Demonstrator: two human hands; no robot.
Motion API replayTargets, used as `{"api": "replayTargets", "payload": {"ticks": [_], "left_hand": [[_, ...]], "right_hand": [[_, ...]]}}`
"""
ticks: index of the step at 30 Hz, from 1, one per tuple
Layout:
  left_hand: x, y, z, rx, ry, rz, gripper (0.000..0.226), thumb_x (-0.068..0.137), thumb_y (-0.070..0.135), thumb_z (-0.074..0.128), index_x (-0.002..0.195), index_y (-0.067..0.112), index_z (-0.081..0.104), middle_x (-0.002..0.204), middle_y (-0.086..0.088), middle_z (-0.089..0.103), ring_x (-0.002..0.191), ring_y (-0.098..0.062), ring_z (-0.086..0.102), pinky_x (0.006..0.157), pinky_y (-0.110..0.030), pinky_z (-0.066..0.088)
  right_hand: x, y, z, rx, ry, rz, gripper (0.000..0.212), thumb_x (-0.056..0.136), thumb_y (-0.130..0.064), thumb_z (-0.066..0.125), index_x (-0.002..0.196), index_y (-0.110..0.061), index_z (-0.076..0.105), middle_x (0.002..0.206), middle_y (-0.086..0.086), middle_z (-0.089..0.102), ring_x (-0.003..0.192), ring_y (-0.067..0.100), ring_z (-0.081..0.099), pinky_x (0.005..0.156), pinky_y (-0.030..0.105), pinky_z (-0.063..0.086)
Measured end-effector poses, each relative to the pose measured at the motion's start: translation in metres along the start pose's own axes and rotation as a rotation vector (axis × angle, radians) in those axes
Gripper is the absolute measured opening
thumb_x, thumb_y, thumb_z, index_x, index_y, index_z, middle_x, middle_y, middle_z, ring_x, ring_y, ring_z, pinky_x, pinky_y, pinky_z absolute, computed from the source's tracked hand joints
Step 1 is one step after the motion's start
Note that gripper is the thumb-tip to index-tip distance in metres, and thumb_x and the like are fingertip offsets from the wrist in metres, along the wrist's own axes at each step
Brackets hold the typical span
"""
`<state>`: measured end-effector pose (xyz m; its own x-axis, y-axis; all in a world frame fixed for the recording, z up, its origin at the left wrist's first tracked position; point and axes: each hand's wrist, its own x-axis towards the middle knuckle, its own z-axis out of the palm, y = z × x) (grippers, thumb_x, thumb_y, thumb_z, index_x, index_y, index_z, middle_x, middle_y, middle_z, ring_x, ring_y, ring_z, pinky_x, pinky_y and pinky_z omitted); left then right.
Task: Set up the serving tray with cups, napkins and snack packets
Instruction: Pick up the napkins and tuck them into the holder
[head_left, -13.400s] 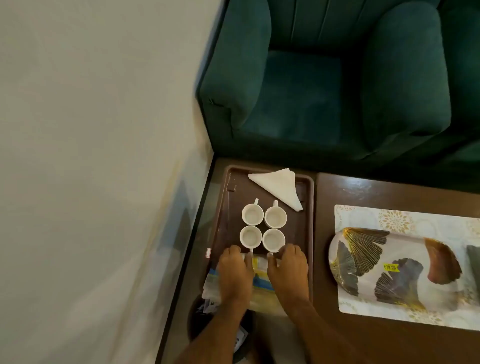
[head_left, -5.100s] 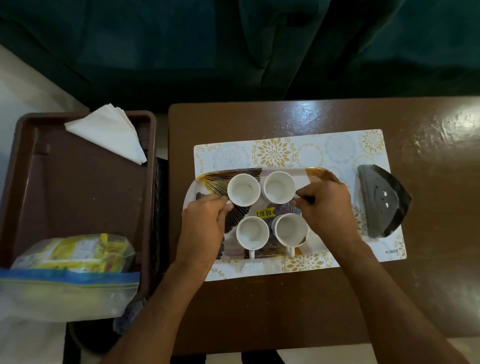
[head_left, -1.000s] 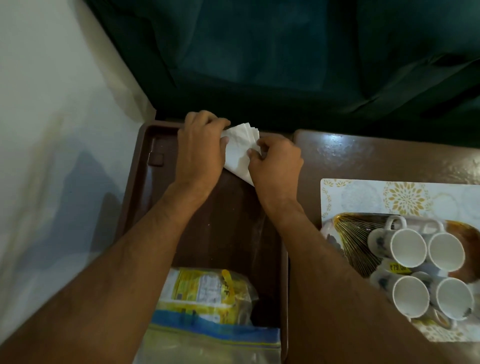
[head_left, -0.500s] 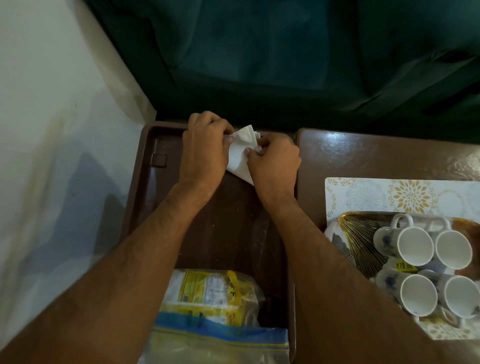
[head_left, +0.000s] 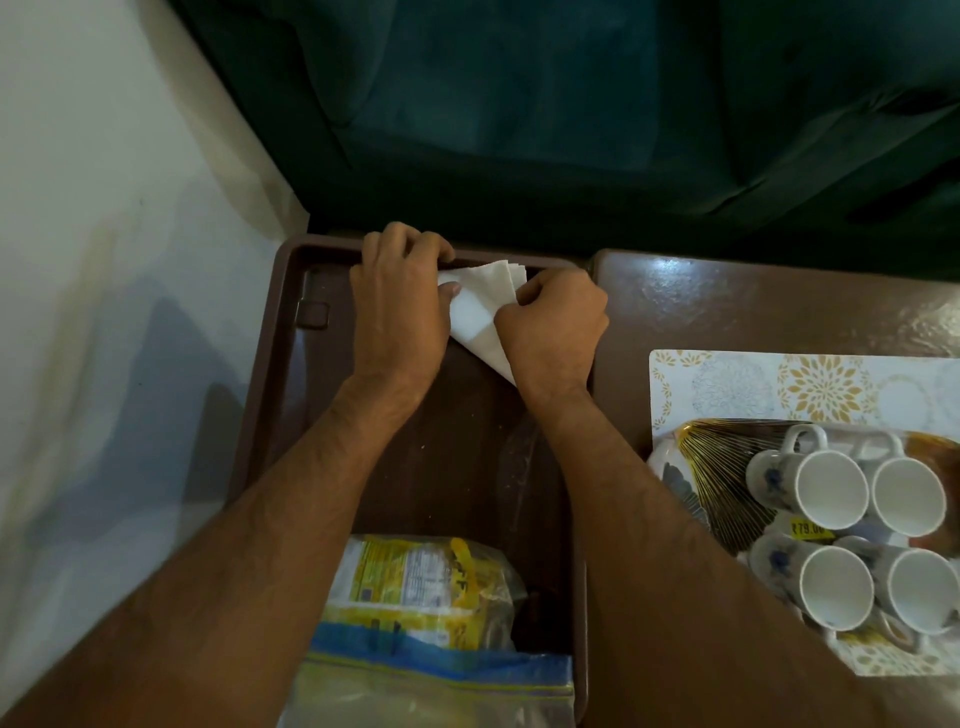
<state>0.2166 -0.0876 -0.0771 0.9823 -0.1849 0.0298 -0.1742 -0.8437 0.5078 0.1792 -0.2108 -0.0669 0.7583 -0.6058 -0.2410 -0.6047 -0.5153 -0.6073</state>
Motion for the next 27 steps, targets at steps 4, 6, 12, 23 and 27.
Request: {"api": "replayTargets", "payload": {"ticks": [4,6,12,23,27], "left_hand": [[-0.003,0.003,0.002,0.012,-0.011,-0.02,0.037,0.09,0.022,0.077,0.122,0.01,0.064,0.129,-0.011,0.058,0.124,-0.029,0.052,0.102,-0.043,0.047],[-0.005,0.003,0.003,0.025,-0.023,-0.028,0.038,0.09,0.024,0.078,0.123,0.01,0.064,0.129,-0.01,0.058,0.124,-0.028,0.052,0.103,-0.042,0.043],[-0.006,-0.004,-0.003,-0.042,-0.061,-0.008,0.045,0.088,0.017,0.078,0.131,0.014,0.063,0.132,-0.006,0.058,0.129,-0.024,0.051,0.111,-0.041,0.038],[-0.015,-0.008,-0.024,-0.164,-0.144,0.13,0.025,0.093,0.014,0.072,0.117,0.006,0.07,0.113,-0.011,0.073,0.107,-0.021,0.067,0.087,-0.013,0.044],[-0.027,0.002,-0.035,-0.186,-0.086,0.151,0.024,0.095,0.012,0.069,0.117,0.003,0.069,0.114,-0.013,0.072,0.106,-0.012,0.062,0.083,-0.006,0.039]], "right_hand": [[-0.002,-0.004,-0.005,0.024,-0.024,-0.01,0.024,0.085,-0.007,0.071,0.108,-0.006,0.075,0.114,0.01,0.074,0.102,0.022,0.071,0.069,0.016,0.05],[-0.004,-0.005,-0.006,0.047,-0.026,-0.014,0.029,0.085,-0.005,0.071,0.113,-0.008,0.073,0.119,0.01,0.073,0.106,0.023,0.07,0.08,0.028,0.059],[-0.011,0.003,-0.001,0.202,-0.001,-0.145,0.026,0.08,0.002,0.069,0.103,-0.009,0.072,0.105,0.003,0.073,0.096,0.014,0.069,0.069,0.007,0.049],[-0.024,0.005,-0.018,0.38,-0.061,-0.336,0.047,0.081,0.01,0.07,0.124,-0.007,0.063,0.107,-0.005,0.065,0.097,0.001,0.063,0.083,0.008,0.052],[-0.027,0.014,-0.031,0.309,-0.134,-0.409,0.057,0.083,-0.007,0.079,0.135,-0.01,0.057,0.118,-0.002,0.064,0.102,0.001,0.061,0.085,0.009,0.053]]}}
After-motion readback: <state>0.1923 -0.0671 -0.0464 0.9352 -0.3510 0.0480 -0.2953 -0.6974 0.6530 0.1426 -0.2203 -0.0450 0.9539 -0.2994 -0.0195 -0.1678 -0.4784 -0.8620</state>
